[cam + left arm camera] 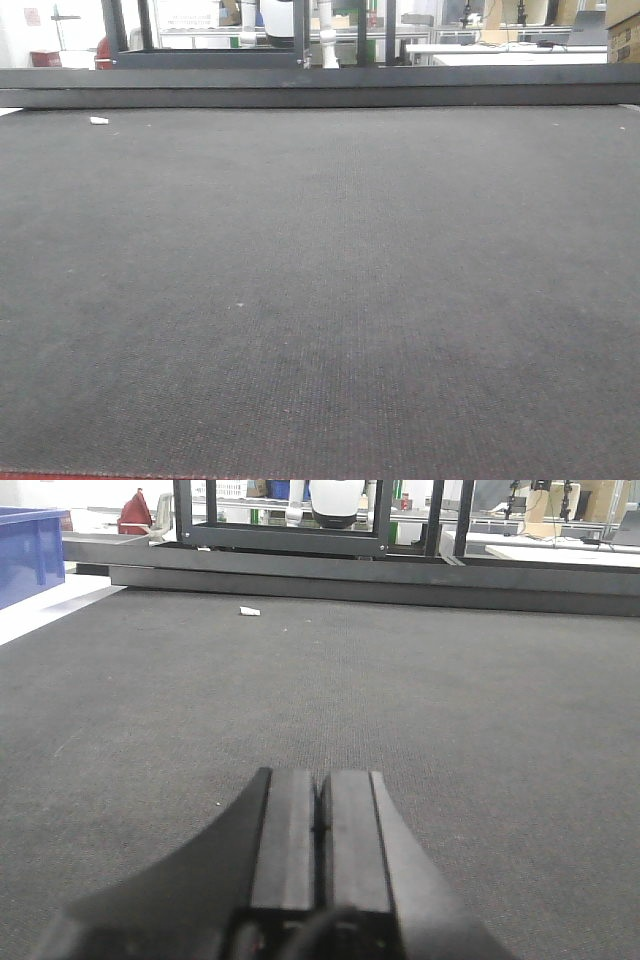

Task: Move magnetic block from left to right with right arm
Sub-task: 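Lift the red cube up with the right gripper, then drive the base away from the table holding the cube in the right gripper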

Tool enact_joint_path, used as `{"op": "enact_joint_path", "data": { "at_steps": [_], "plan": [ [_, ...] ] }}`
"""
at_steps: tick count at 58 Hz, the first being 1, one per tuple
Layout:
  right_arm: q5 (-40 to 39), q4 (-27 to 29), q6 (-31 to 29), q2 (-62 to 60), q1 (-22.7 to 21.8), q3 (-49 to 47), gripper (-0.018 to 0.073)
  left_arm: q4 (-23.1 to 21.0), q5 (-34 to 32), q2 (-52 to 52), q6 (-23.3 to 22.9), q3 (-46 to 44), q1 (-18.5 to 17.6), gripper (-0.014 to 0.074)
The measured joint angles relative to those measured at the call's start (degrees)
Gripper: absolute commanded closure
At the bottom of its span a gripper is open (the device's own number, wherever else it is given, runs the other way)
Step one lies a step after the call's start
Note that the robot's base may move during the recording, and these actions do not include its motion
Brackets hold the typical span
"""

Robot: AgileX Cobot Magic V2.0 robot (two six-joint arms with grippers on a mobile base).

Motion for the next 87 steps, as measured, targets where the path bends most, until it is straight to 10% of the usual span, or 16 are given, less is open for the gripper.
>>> {"op": "enact_joint_path", "data": {
  "at_steps": [87],
  "plan": [
    [-0.21,0.02,-0.13,0.00,0.00,0.00,0.0399,0.00,0.00,0.00,0.00,0.00,0.00,0.0722]
  ]
}}
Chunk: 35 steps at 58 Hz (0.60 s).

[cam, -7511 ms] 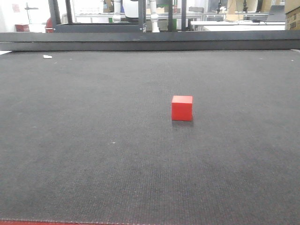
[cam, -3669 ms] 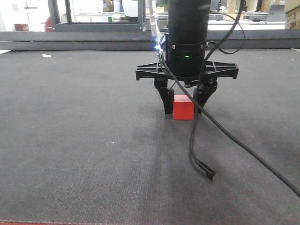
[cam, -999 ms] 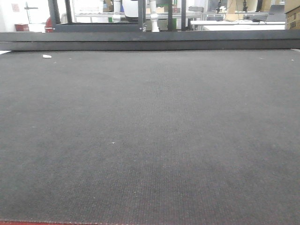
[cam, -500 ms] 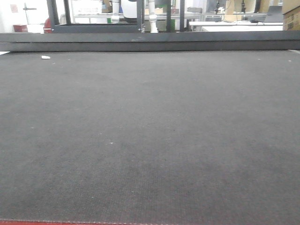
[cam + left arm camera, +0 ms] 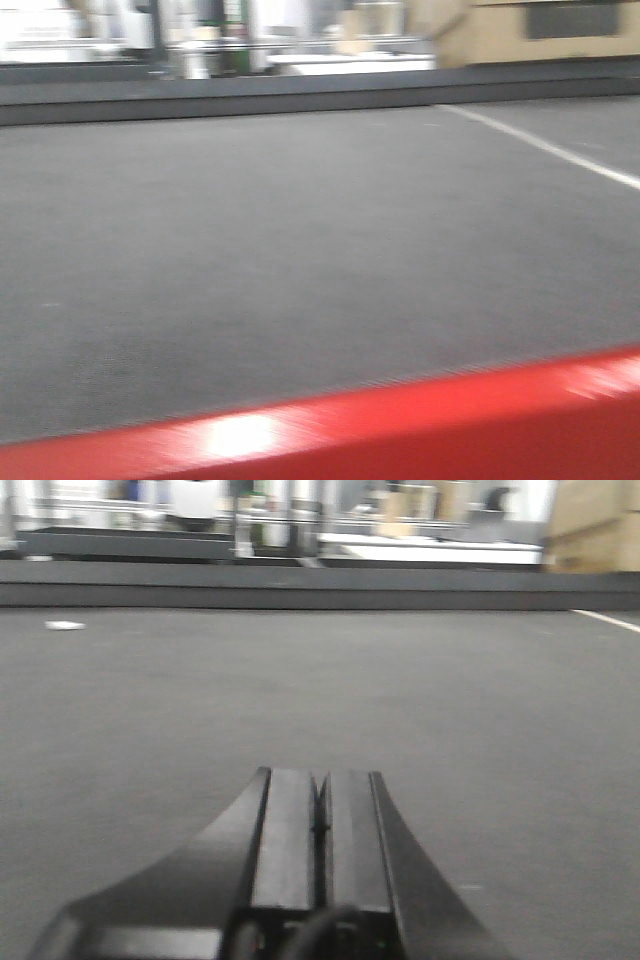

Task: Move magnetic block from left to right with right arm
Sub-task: 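Drive the base away from the table holding the cube in the right gripper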

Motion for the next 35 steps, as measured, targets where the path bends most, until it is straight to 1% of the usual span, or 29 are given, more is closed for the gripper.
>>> {"op": "enact_joint_path", "data": {
  "at_steps": [35],
  "plan": [
    [0.00,0.00,0.00,0.00,0.00,0.00,0.0399,0.00,0.00,0.00,0.00,0.00,0.15,0.0722]
  ]
}}
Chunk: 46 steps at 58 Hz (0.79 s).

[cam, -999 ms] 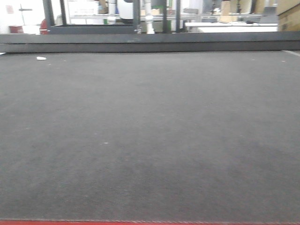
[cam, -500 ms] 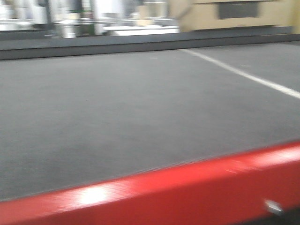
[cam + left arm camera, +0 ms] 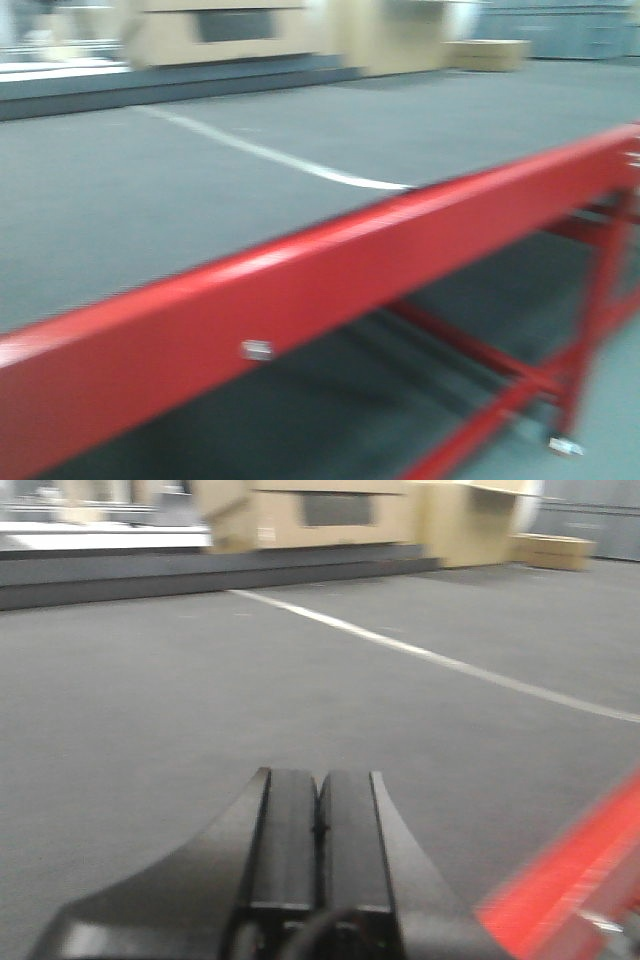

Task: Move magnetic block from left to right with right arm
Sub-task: 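Drive the base away from the table holding the cube in the right gripper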

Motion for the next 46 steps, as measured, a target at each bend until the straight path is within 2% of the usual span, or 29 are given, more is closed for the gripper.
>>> {"op": "enact_joint_path", "data": {
  "at_steps": [46],
  "plan": [
    [0.00,0.00,0.00,0.00,0.00,0.00,0.0399,0.00,0.00,0.00,0.00,0.00,0.00,0.0722]
  ]
}}
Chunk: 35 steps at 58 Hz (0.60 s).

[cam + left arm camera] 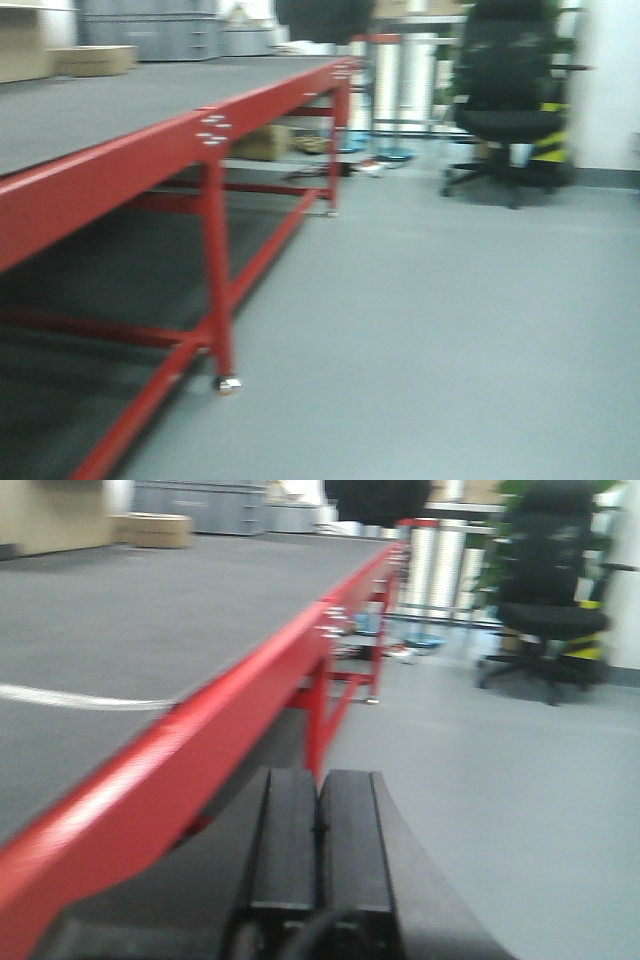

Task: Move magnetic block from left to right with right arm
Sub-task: 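Drive the base away from the table holding the cube in the right gripper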

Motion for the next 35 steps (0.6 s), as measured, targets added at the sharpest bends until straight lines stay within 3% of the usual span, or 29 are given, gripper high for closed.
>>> {"op": "enact_joint_path", "data": {
  "at_steps": [35],
  "plan": [
    [0.00,0.00,0.00,0.00,0.00,0.00,0.0399,0.00,0.00,0.00,0.00,0.00,0.00,0.0722]
  ]
}}
